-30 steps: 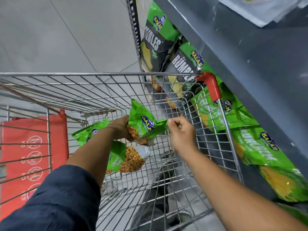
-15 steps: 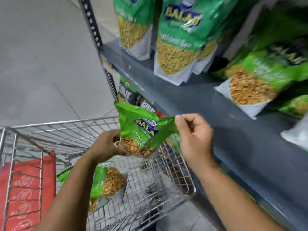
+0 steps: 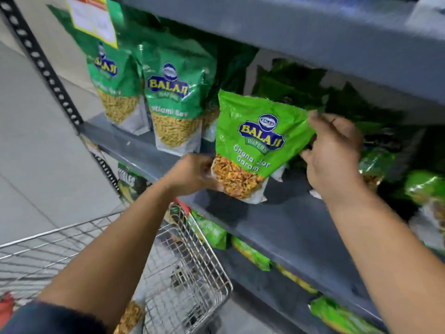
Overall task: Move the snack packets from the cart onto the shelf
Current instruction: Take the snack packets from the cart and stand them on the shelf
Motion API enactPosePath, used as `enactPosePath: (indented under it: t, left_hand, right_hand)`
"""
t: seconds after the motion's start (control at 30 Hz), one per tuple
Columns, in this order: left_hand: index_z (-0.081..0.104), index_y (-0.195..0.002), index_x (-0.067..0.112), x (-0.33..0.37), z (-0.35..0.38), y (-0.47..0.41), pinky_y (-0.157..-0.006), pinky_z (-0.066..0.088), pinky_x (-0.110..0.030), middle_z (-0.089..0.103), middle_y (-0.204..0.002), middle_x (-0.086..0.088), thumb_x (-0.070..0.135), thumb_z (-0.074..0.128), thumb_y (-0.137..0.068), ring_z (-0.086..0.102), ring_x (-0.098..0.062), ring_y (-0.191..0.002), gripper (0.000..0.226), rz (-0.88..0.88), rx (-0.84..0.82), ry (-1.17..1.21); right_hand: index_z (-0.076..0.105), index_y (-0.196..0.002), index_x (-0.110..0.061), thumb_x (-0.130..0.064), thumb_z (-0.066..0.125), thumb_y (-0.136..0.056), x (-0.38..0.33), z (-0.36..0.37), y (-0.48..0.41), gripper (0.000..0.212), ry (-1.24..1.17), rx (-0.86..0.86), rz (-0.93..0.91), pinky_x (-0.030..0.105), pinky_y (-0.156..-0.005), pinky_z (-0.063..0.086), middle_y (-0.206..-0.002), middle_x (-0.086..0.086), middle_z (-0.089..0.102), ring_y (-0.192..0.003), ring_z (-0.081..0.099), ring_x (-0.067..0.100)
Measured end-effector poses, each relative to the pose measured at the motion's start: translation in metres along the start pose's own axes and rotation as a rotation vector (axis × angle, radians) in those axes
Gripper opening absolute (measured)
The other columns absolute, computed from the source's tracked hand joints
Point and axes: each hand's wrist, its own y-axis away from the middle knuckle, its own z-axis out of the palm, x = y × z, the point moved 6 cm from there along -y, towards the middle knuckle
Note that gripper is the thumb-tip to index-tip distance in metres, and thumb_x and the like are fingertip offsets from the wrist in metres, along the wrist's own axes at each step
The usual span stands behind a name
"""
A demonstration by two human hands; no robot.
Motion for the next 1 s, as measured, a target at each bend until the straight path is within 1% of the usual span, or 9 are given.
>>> enactPosePath:
  t: [0.13, 0.27, 0.4, 0.57, 0.67, 0.73, 0.8, 0.9, 1.0]
  left_hand:
    - [0.07, -0.096, 0.007, 0.003, 0.025, -0.038, -0.084, 0.054, -0.045, 0.075, -0.099, -0.015, 0.026, 0.087, -0.054, 0.065, -0.015, -0.091, 0.049, -0.05, -0.02, -0.066]
    - [0.072, -0.098, 0.015, 0.008, 0.04, -0.055, -0.077, 0.051, -0.033, 0.076, -0.094, -0.006, 0.031, 0.086, -0.056, 0.059, -0.006, -0.087, 0.047, 0.0, -0.052, -0.227]
    - [0.071, -0.102, 0.014, 0.01, 0.037, -0.064, -0.079, 0.05, -0.031, 0.075, -0.095, -0.006, 0.029, 0.086, -0.057, 0.062, -0.009, -0.089, 0.05, 0.0, -0.061, -0.254]
    - [0.071, -0.095, 0.01, 0.004, 0.038, -0.067, -0.081, 0.052, -0.037, 0.074, -0.094, -0.013, 0.028, 0.087, -0.056, 0.061, -0.015, -0.08, 0.046, -0.038, -0.108, -0.22]
    - [0.069, -0.08, 0.016, -0.001, 0.038, -0.067, -0.061, 0.045, -0.018, 0.069, -0.073, 0.001, 0.032, 0.088, -0.053, 0.054, -0.003, -0.062, 0.036, -0.048, -0.124, -0.243]
    - [0.065, -0.071, 0.024, 0.001, 0.036, -0.065, -0.046, 0.036, -0.005, 0.06, -0.06, 0.013, 0.033, 0.088, -0.053, 0.047, 0.011, -0.049, 0.03, -0.043, -0.119, -0.252]
    - [0.061, -0.064, 0.028, 0.0, 0.036, -0.062, -0.044, 0.035, -0.005, 0.054, -0.053, 0.019, 0.031, 0.087, -0.053, 0.047, 0.015, -0.043, 0.029, -0.027, -0.104, -0.235]
    - [0.062, -0.069, 0.024, -0.005, 0.037, -0.059, -0.048, 0.034, -0.006, 0.056, -0.058, 0.019, 0.029, 0.085, -0.057, 0.048, 0.005, -0.055, 0.027, -0.019, -0.069, -0.235]
    - [0.059, -0.065, 0.025, -0.008, 0.038, -0.057, -0.047, 0.034, -0.008, 0.049, -0.054, 0.019, 0.026, 0.084, -0.058, 0.045, 0.0, -0.055, 0.025, 0.0, -0.048, -0.226]
  right_hand:
    - [0.063, -0.053, -0.029, -0.029, 0.066, -0.071, -0.001, -0.013, -0.023, 0.019, 0.157, 0.089, -0.025, 0.047, -0.075, 0.048, -0.07, 0.001, 0.06, -0.077, 0.056, 0.022]
    - [0.061, -0.056, -0.03, -0.034, 0.063, -0.073, 0.012, -0.024, -0.038, 0.017, 0.312, 0.096, -0.011, 0.04, -0.07, 0.041, -0.069, -0.001, 0.059, -0.074, 0.053, 0.021]
    - [0.062, -0.081, -0.025, -0.031, 0.061, -0.078, 0.006, -0.034, -0.049, 0.007, 0.501, 0.069, -0.09, 0.039, -0.075, 0.044, -0.092, 0.011, 0.066, -0.084, 0.058, 0.024]
    - [0.056, -0.112, -0.035, -0.07, 0.047, -0.073, -0.018, 0.004, -0.04, 0.053, 1.175, -0.314, -0.376, 0.027, -0.078, 0.039, -0.113, 0.002, 0.066, -0.098, 0.061, 0.021]
    - [0.055, -0.119, -0.027, -0.059, 0.05, -0.083, -0.02, 0.033, -0.037, 0.049, 1.321, -0.479, -0.403, 0.028, -0.075, 0.041, -0.115, 0.01, 0.064, -0.092, 0.061, 0.024]
    - [0.064, -0.092, -0.022, -0.045, 0.05, -0.089, -0.023, 0.049, -0.04, 0.027, 1.292, -0.53, -0.428, 0.031, -0.071, 0.044, -0.089, 0.009, 0.066, -0.083, 0.06, 0.026]
    - [0.06, -0.071, -0.019, -0.04, 0.049, -0.09, -0.028, 0.06, -0.044, 0.031, 1.348, -0.526, -0.485, 0.029, -0.063, 0.037, -0.069, 0.007, 0.059, -0.072, 0.055, 0.025]
    - [0.065, -0.092, -0.01, -0.035, 0.049, -0.092, -0.028, 0.064, -0.054, 0.03, 1.386, -0.443, -0.556, 0.03, -0.065, 0.035, -0.088, 0.02, 0.066, -0.079, 0.058, 0.029]
    - [0.065, -0.095, -0.01, -0.036, 0.05, -0.092, -0.025, 0.061, -0.056, 0.03, 1.342, -0.374, -0.585, 0.034, -0.071, 0.043, -0.094, 0.021, 0.067, -0.085, 0.062, 0.033]
